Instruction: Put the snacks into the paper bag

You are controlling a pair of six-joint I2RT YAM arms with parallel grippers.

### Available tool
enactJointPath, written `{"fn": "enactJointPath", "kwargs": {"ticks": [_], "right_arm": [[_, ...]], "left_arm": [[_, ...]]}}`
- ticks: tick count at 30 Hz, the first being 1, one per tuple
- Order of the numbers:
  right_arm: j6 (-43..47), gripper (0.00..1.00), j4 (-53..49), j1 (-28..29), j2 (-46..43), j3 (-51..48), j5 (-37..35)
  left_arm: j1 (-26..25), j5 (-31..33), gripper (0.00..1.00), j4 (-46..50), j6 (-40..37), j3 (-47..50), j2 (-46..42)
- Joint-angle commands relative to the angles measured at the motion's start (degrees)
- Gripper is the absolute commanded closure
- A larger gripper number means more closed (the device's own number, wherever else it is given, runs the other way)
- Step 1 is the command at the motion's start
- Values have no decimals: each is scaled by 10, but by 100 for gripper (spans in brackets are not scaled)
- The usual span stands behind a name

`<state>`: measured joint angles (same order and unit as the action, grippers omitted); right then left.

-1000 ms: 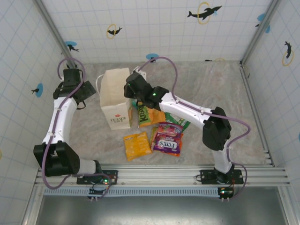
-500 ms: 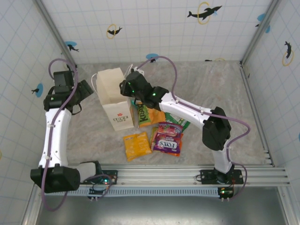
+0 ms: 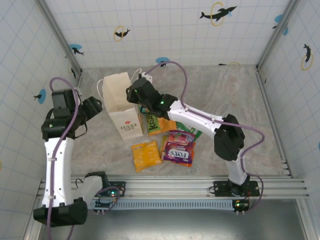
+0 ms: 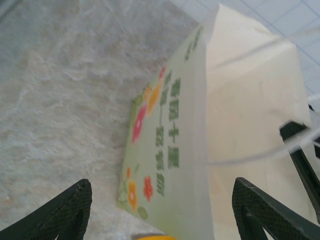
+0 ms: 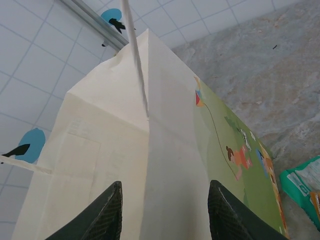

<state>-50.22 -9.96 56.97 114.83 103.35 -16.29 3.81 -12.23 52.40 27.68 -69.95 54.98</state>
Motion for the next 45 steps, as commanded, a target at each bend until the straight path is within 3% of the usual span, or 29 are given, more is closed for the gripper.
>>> {"fn": "enactJointPath", "kwargs": {"ticks": [1, 5, 11, 23, 27, 34, 45], "right_arm": [[-7, 52, 18, 6, 21, 13, -18], [-4, 52, 15, 7, 21, 14, -19], [-2, 52, 16, 7, 12, 3, -19], [-2, 52, 18, 13, 1, -11, -19], [-3, 52, 27, 16, -9, -27, -20], [-2, 52, 26, 19, -14, -30, -22], [5, 51, 37, 25, -35, -43, -25]], "left_arm": [[3, -78, 25, 11, 13, 23, -23], [4, -129, 25, -23, 22, 50, -24], [4, -45, 28, -48, 12, 26, 15], [4, -23, 41, -109, -22, 10, 100], [3, -19, 53, -117, -33, 7, 124], [3, 17, 60, -118, -54, 3, 133], [3, -32, 89, -121, -91, -10, 144]]}}
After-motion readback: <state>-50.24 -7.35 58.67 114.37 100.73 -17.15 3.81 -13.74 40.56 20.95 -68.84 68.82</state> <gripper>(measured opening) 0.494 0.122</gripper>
